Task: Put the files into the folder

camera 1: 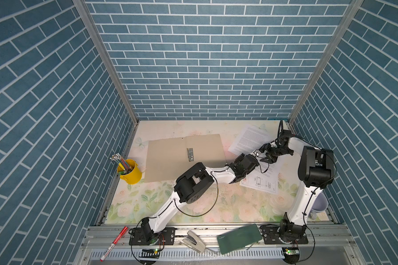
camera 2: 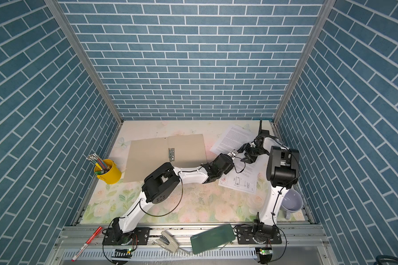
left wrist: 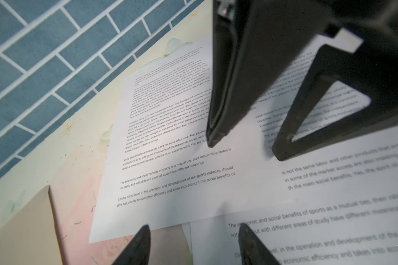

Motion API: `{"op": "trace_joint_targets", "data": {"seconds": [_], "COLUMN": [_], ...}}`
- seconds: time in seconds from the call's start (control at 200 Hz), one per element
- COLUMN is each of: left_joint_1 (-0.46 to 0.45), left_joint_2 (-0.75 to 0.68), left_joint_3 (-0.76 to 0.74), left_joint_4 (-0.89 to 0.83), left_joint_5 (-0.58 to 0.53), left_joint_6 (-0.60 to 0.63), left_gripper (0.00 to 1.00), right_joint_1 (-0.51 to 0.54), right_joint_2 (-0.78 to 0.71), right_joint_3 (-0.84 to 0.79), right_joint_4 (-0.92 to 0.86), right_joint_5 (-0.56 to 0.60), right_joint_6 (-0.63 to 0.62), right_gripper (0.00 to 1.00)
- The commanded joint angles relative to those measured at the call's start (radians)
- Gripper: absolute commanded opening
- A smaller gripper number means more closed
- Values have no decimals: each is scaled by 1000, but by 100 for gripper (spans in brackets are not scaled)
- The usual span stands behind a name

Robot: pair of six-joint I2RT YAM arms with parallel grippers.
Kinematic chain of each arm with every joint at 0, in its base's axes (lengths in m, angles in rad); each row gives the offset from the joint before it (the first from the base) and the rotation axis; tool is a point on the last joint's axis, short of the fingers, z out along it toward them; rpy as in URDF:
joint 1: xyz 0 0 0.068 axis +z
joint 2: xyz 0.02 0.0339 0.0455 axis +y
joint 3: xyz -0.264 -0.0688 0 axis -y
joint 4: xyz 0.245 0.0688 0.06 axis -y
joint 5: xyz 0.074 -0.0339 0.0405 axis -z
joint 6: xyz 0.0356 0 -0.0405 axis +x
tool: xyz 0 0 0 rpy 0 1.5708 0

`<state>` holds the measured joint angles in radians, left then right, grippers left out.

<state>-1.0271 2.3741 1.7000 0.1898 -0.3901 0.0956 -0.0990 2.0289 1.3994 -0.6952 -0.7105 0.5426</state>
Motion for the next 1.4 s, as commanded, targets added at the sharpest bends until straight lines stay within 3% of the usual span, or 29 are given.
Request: {"op": "trace_joint_targets", "data": {"seconds": [0.0, 0.07, 0.23, 0.505, 0.8, 1.11, 1.395], "left_joint_1": [34, 50, 106, 233, 314, 338, 357], "left_joint_2": [-22, -22, -12, 153, 339, 386, 405], "left_joint_3": [97, 127, 191, 511, 780, 806, 811], "left_joint_4": [-100, -114, -154, -447, -590, -614, -726], "left_joint_5": [32, 37, 104, 256, 407, 437, 625], "left_joint_6": [-45, -52, -72, -184, -361, -466, -593], "left_gripper": [77, 88, 99, 100, 100, 100, 99], "right_joint_1": [-12, -16, -22, -30, -34, -38, -37], "right_joint_2": [-50, -62, -74, -55, -9, 45, 87], "right_joint_3": [16, 9, 0, -12, -14, 20, 48], "right_joint_4": [20, 42, 74, 142, 250, 265, 251], "right_joint_5": [58, 77, 115, 154, 118, 177, 113], "right_joint_6": [-25, -17, -7, 19, 34, 31, 22], "right_gripper": [66, 68, 76, 78, 77, 78, 79]}}
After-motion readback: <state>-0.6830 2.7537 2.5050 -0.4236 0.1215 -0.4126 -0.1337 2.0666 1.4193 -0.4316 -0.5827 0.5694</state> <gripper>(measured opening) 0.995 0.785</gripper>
